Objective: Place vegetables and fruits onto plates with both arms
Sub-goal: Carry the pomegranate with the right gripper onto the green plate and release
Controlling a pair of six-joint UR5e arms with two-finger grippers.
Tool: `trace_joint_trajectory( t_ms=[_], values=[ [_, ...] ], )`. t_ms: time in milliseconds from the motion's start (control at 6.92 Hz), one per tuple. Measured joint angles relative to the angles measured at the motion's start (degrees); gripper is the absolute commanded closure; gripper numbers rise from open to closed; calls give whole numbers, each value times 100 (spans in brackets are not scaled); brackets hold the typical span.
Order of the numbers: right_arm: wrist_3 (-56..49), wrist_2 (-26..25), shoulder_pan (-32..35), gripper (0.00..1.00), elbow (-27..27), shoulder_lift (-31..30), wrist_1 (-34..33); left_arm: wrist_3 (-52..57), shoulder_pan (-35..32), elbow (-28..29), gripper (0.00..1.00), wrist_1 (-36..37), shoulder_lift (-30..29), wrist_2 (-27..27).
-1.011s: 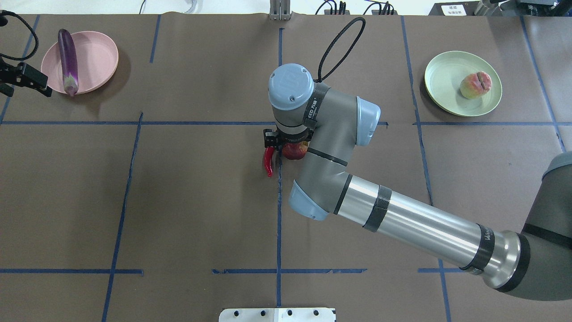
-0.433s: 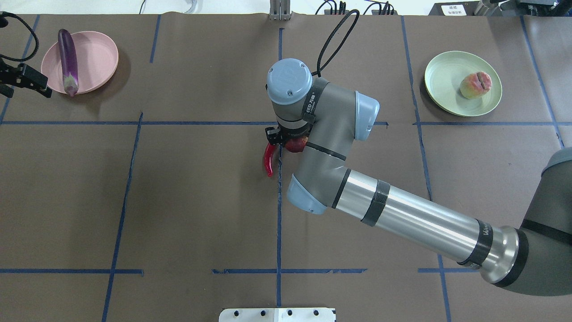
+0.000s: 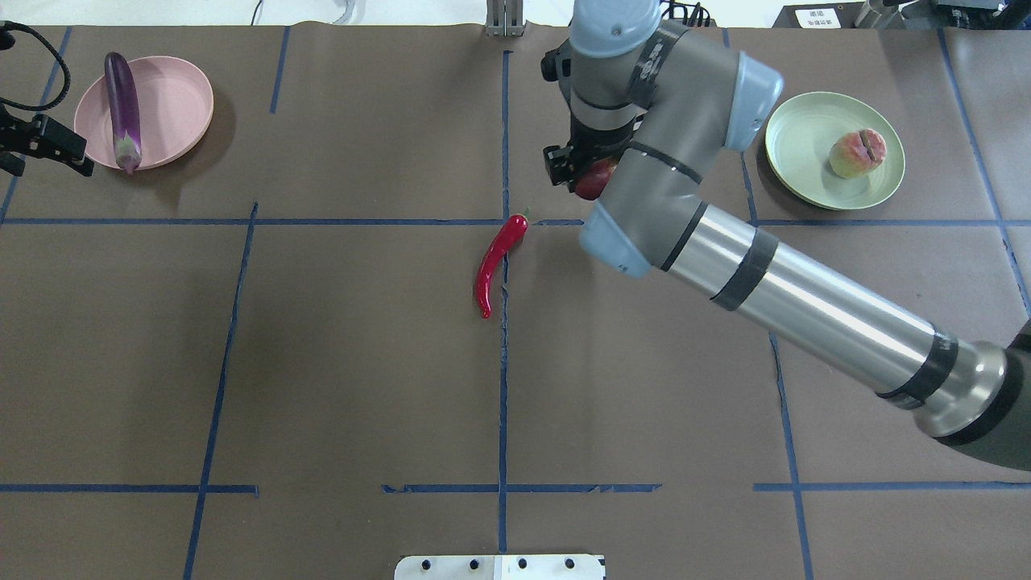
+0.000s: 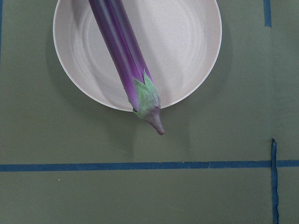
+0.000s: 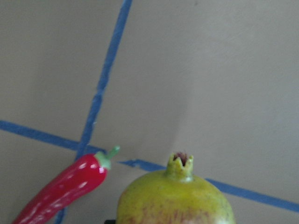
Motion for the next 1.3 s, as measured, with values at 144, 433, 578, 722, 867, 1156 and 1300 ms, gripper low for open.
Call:
trace_joint_trajectory(
  t_ms=[144,433,578,722,867,1156,1300],
  values=[
    [-1024,135,519,93,-13,-317,-9,0,4,2,0,0,-1,0],
    [-2874,510,1366,94,-172,-1067,296,0,6,-7,0,-6,-1,0],
    [-3244,795,1585,94,-534,-1344,932,0,6,-9,0,-8,-1,0],
    [-3366,1003,1704,73,-1075,-1496,1755,0,9,-20,0,-8,-1,0],
    [-3392,1076,1739,1,-1439,-1530,2169,0,13,-32,0,-8,-1,0],
    [-3214,1102,1724,0,-1661,-1522,2395,0,27,-37,0,-9,-1,0],
    [-2815,1110,1716,1,-1646,-1496,2422,0,33,-59,0,-21,-6,0]
  ],
)
